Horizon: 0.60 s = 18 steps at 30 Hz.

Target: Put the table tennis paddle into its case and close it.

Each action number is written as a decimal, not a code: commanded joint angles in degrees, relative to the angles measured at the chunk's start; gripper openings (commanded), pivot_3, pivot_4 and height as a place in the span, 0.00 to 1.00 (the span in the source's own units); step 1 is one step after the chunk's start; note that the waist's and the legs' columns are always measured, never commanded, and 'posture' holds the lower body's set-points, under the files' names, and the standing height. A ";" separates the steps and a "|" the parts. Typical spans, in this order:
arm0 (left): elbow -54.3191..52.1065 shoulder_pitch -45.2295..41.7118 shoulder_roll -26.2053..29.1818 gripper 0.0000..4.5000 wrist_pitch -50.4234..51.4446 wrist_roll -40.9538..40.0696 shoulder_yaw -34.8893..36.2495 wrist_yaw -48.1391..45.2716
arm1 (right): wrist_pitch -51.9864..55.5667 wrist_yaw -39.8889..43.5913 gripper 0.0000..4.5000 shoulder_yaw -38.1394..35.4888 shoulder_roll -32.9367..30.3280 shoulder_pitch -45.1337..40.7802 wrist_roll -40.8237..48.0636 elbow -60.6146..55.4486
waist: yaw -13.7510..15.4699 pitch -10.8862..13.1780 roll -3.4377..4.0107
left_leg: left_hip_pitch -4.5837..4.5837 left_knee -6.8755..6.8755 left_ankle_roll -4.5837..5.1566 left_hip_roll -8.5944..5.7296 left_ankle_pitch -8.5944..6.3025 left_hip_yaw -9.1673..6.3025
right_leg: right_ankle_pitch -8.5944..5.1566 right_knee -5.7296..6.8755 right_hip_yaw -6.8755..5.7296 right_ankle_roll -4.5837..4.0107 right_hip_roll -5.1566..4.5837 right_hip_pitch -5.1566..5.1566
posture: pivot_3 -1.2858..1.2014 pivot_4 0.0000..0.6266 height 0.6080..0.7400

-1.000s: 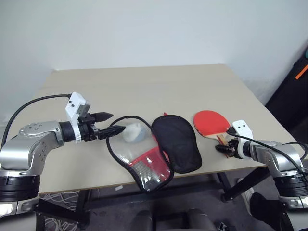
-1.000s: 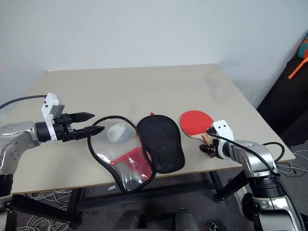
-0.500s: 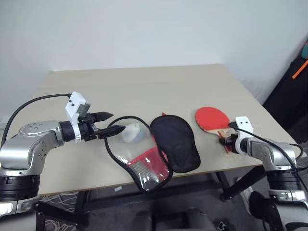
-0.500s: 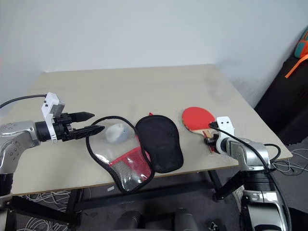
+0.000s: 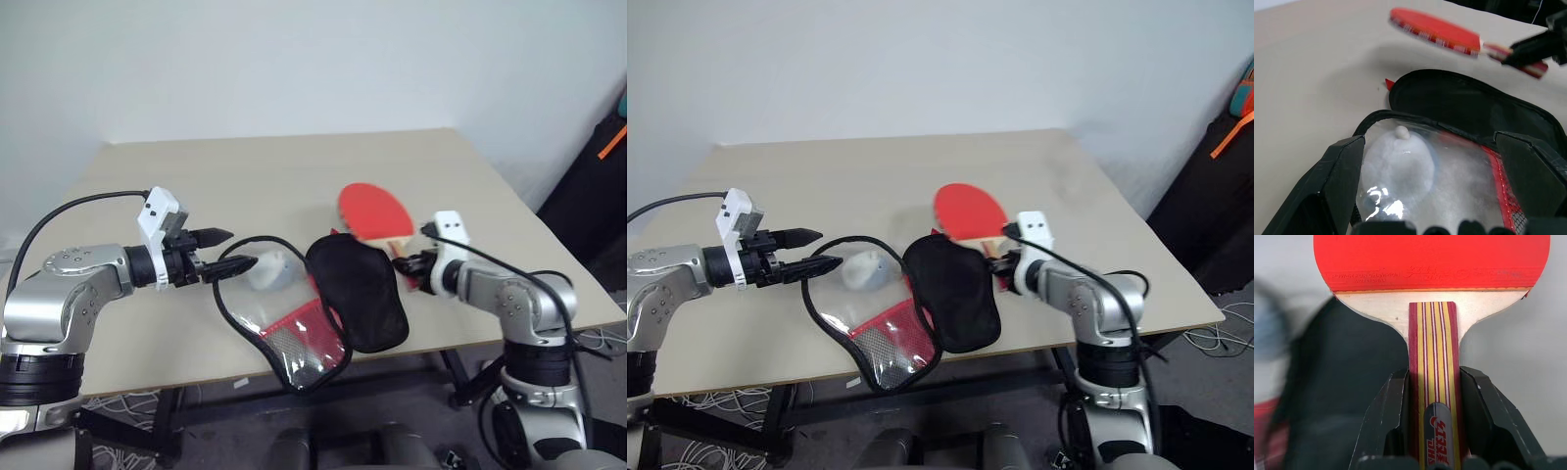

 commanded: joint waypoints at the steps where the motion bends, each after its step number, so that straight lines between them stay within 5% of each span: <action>1: -0.77 -0.99 0.88 1.00 -0.36 -0.10 0.76 -0.21 | 2.59 -2.02 0.25 0.45 1.09 0.94 0.25 -5.13 | 0.11 0.00 0.00 | -0.01 0.02 0.00 -0.01 0.00 0.00 | 0.00 0.00 0.00 0.00 -0.01 0.00 | 0.52 0.00 1.00; 18: -1.00 -0.60 0.91 1.00 0.06 -0.29 1.01 -0.23 | 10.65 -6.78 0.25 1.38 4.47 5.13 -1.63 -8.45 | -0.20 0.01 0.01 | 0.00 -0.03 -0.01 0.03 -0.01 0.01 | -0.01 -0.01 -0.02 -0.01 0.00 -0.04 | 0.52 0.00 1.00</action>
